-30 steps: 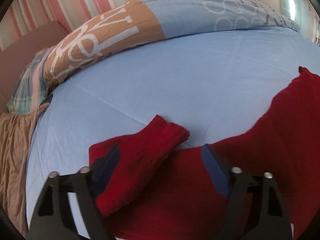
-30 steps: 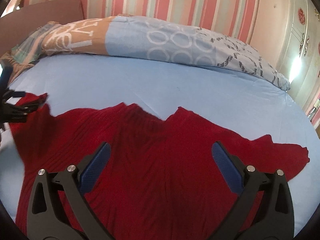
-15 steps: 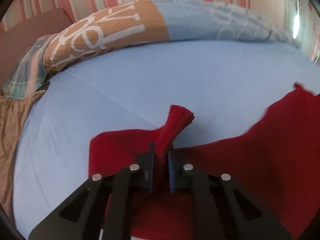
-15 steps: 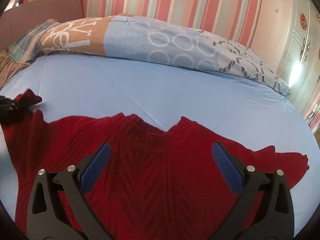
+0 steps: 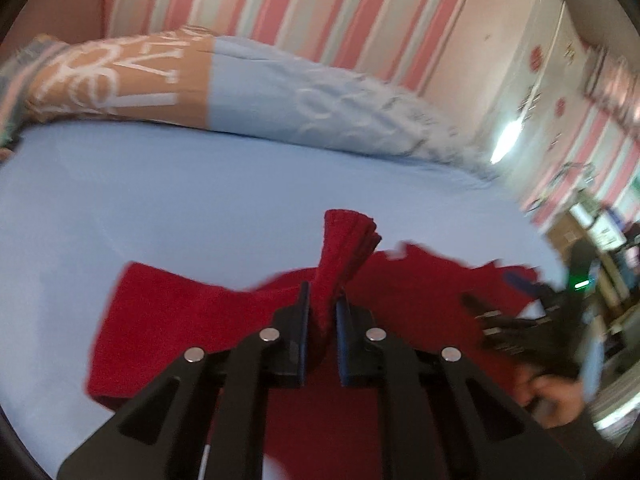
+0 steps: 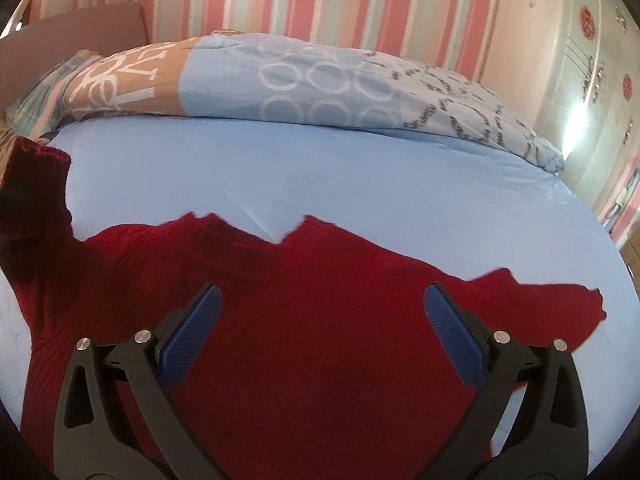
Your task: Fold small clothes
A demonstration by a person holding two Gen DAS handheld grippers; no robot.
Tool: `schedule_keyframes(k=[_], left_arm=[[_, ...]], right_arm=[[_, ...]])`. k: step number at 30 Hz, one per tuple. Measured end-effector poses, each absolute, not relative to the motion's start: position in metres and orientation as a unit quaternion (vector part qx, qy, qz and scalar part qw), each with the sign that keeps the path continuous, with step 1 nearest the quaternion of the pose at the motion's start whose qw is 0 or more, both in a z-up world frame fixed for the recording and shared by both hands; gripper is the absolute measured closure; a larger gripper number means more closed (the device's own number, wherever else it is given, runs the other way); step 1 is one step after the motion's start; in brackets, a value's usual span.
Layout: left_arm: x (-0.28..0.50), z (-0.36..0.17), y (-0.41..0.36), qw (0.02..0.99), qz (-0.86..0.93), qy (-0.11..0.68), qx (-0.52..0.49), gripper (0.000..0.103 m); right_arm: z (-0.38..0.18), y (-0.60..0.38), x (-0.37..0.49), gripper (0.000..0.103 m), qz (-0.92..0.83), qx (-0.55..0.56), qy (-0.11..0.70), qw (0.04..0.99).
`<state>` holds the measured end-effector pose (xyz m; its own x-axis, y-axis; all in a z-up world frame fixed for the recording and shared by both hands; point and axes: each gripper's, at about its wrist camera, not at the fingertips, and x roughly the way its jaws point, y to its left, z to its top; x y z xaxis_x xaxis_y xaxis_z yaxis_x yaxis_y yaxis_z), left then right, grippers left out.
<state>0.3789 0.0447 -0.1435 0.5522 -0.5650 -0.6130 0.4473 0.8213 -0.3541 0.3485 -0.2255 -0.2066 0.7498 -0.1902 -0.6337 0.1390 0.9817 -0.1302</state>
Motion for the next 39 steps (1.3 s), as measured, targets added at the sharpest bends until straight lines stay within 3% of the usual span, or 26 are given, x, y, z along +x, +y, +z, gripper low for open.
schedule_keyframes(k=[4,11,17,19,20,29,35,38,39], left_arm=[[0.361,-0.149,-0.001,0.846,-0.332,0.392,-0.144,0.092],[0.349,-0.214,-0.069,0.834,-0.310,0.449,-0.084,0.090],[0.335,-0.240,-0.082,0.855,-0.260,0.448,0.007,0.059],[0.330,-0.236,-0.082,0.864,-0.249,0.437,0.031,0.036],[0.326,-0.233,-0.081,0.868,-0.244,0.430,0.041,0.030],[0.306,-0.213,-0.032,0.895,-0.210,0.387,0.065,0.027],[0.300,-0.205,0.013,0.898,-0.186,0.397,0.027,0.027],[0.297,-0.204,0.020,0.900,-0.175,0.399,0.024,0.026],[0.296,-0.203,0.022,0.900,-0.172,0.399,0.025,0.026]], right_arm=[[-0.203,-0.257,0.337,0.003,-0.113,-0.026,0.344,0.932],[-0.205,-0.301,0.322,0.003,-0.128,-0.011,0.370,0.920],[-0.212,-0.288,0.313,0.003,-0.063,0.007,0.394,0.917],[-0.213,-0.275,0.313,0.003,-0.041,0.007,0.399,0.916],[-0.213,-0.270,0.313,0.003,-0.030,0.007,0.401,0.915],[-0.212,-0.216,0.302,0.003,0.061,0.030,0.408,0.911],[-0.230,-0.202,0.308,0.033,0.083,0.057,0.437,0.894],[-0.244,-0.201,0.315,0.055,0.097,0.081,0.462,0.878],[-0.245,-0.199,0.314,0.070,0.099,0.080,0.461,0.878]])
